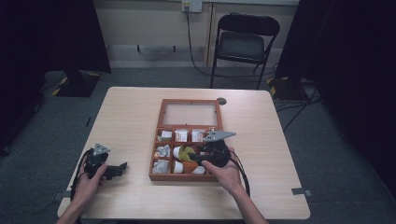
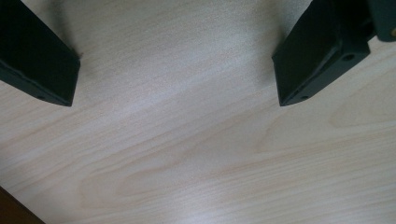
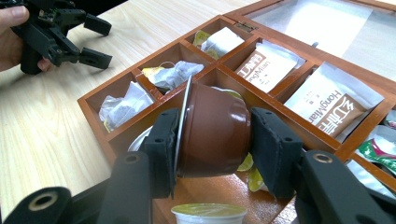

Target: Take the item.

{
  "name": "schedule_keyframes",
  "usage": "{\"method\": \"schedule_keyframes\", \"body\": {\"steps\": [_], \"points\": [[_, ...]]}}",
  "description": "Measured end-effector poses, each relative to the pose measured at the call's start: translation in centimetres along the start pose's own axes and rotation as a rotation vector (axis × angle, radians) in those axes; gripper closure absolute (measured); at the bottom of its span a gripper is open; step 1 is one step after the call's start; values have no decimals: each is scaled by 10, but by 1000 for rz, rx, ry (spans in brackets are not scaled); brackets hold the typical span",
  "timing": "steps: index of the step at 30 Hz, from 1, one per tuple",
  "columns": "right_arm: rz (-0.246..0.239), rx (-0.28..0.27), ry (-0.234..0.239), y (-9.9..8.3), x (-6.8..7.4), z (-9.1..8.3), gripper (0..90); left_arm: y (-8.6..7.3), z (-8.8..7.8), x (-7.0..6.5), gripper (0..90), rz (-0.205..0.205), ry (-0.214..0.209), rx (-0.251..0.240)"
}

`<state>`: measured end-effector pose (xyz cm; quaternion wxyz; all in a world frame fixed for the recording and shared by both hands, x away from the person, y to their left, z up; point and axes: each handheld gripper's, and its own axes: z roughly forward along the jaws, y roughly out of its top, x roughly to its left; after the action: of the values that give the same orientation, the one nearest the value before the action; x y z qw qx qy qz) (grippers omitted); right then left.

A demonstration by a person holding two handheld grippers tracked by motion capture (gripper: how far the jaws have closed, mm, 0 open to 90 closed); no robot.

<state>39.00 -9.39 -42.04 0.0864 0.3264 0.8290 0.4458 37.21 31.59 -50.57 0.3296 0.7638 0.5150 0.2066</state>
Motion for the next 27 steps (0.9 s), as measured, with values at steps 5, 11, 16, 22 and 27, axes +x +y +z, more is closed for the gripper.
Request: {"method": "schedule_keyframes", "body": {"steps": [5, 11, 16, 22, 27], "points": [[2, -7, 0, 2, -3, -5, 539, 0, 0, 0, 0, 0, 0, 0], [6, -19, -4, 2, -5, -10, 540, 0, 0, 0, 0, 0, 0, 0], [5, -30, -3, 3, -4, -14, 540, 0, 0, 0, 0, 0, 0, 0], [14, -42, -11, 5, -6, -19, 541, 0, 0, 0, 0, 0, 0, 0], [20, -51, -16, 5, -9, -23, 541, 0, 0, 0, 0, 0, 0, 0]]}}
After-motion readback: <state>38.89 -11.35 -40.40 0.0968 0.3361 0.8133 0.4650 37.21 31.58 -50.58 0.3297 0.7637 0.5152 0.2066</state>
